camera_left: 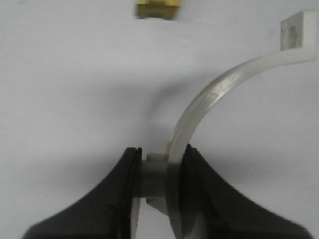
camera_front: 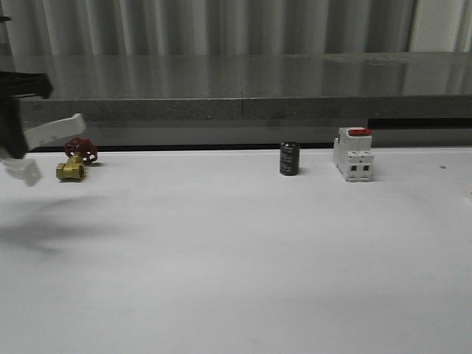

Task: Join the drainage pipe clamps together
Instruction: 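Lift the half-ring with the left gripper and carry it toward the table center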

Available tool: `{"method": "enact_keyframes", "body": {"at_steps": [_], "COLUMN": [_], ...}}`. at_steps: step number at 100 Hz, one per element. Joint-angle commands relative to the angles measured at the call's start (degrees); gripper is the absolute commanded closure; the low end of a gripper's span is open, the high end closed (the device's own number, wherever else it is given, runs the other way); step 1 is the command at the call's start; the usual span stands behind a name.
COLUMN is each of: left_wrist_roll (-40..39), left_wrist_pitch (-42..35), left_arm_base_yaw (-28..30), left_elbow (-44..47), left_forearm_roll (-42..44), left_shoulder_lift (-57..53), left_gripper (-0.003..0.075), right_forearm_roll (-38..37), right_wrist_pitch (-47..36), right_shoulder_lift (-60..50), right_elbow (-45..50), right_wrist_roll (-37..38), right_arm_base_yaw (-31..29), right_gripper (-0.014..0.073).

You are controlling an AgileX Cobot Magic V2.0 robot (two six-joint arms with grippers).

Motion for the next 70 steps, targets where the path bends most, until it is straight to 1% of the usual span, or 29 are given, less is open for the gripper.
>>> {"method": "enact_keyframes", "body": {"at_steps": [1, 14, 30, 43, 53, 70], "left_wrist_roll": [-4.54, -12.99, -17.05, -19.79, -21.78, -22.89], "left_wrist_pitch": [-4.57, -6.70, -7.40, -8.26, -8.40, -10.19], "left_arm_base_yaw": [-6.19, -13.04, -18.66, -20.52, -20.74, -20.74], "left_elbow": [-1.21, -1.21, -1.21, -1.31, -1.43, -1.51], "left_forearm_roll": [0.88, 4.72, 5.37, 5.49, 5.64, 5.64], "left_shoulder_lift": [-2.49, -0.35, 3.91, 6.96, 8.42, 8.53], "left_gripper": [0.0741, 0.0741, 0.0741, 0.0741, 0.0741, 0.0741], "right_forearm_roll": [0.31, 0.31, 0.31, 0.31, 0.31, 0.31], "right_wrist_pitch": [-4.78, -4.78, -4.78, -4.78, -4.78, -4.78], "right_shoulder_lift": [-0.82, -0.82, -0.82, -0.82, -0.82, -0.82], "right_elbow": [-0.93, -0.93, -0.93, -0.93, -0.93, -0.93], "right_wrist_roll": [-0.15, -0.15, -0.15, -0.15, -0.15, -0.15], "right_arm_base_yaw": [-0.25, -0.25, -0.25, -0.25, -0.25, -0.25], "right_gripper": [0.0659, 0.0659, 0.0659, 0.0659, 0.0659, 0.0659]}}
